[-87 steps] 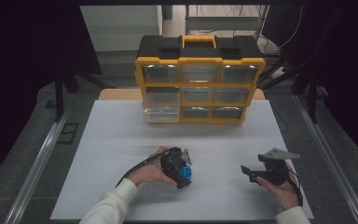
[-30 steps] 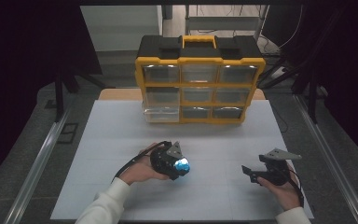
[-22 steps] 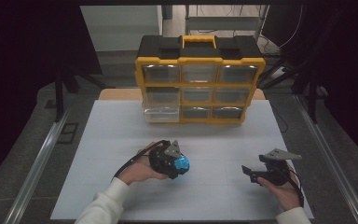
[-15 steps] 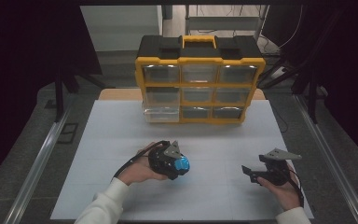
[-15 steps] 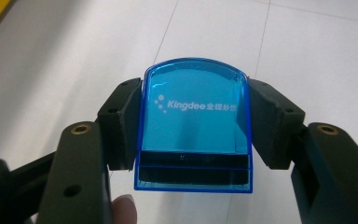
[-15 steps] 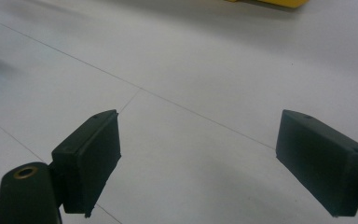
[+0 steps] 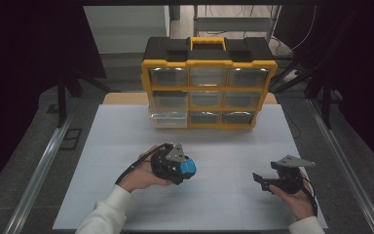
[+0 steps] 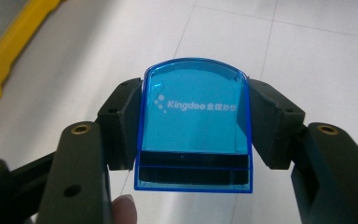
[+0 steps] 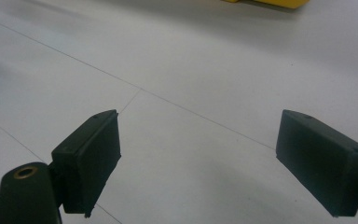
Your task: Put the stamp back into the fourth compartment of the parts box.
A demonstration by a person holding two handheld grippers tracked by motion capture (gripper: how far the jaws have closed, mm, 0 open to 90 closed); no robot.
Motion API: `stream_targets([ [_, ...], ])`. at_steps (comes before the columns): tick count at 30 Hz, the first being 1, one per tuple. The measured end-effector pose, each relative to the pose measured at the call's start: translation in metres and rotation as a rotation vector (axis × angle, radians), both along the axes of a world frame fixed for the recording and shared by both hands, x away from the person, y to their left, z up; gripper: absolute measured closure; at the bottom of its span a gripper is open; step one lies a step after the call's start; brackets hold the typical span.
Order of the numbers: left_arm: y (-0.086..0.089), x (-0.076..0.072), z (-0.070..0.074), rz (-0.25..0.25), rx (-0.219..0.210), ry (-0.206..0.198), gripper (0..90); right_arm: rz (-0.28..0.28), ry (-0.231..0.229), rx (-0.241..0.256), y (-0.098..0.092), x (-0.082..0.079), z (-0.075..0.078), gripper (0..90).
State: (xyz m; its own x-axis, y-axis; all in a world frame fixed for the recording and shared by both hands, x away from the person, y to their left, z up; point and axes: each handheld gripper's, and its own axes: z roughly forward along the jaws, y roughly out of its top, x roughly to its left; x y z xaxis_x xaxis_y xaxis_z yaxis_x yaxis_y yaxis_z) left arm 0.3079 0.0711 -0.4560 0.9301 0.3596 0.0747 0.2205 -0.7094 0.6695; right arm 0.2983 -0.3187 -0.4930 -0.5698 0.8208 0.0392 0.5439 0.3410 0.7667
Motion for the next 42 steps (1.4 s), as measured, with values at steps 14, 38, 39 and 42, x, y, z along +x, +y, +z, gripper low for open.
stream_targets([
  [14, 0.006, -0.003, 0.011, 0.027, -0.04, -0.043, 41.8, 0.001, 0.001, -0.001, 0.0, 0.0, 0.0, 14.2],
  [38, 0.017, -0.008, 0.031, 0.072, -0.076, -0.12, 41.9, 0.006, -0.001, 0.003, 0.001, 0.001, 0.0, 14.1],
  [39, 0.018, -0.008, 0.033, 0.074, -0.079, -0.125, 41.9, 0.007, 0.0, 0.001, 0.002, 0.001, -0.001, 14.1],
  [42, 0.018, -0.008, 0.035, 0.077, -0.083, -0.138, 41.8, 0.006, -0.001, 0.002, 0.002, 0.002, -0.001, 14.1],
])
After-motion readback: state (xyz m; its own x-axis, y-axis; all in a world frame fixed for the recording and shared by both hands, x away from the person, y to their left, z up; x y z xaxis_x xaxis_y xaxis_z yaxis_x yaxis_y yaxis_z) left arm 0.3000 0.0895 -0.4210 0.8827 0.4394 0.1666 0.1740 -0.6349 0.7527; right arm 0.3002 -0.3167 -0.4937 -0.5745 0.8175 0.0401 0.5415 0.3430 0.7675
